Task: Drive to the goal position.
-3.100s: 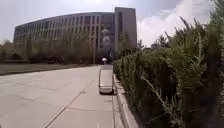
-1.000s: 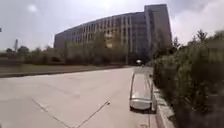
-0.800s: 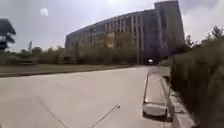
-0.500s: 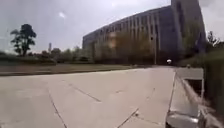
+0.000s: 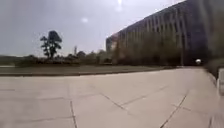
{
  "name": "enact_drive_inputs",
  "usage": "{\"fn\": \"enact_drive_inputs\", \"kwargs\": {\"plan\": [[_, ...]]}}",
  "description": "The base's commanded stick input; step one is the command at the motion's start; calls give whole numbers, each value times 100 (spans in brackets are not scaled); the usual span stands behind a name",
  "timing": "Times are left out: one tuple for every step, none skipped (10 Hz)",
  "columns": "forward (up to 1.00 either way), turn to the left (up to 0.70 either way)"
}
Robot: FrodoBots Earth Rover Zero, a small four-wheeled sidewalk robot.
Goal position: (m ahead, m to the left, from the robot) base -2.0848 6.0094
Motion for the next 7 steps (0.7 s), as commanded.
{"fn": "enact_drive_inputs", "kwargs": {"plan": [[0,70],[0,70],[0,70],[0,70],[0,70],[0,70],[0,70]]}}
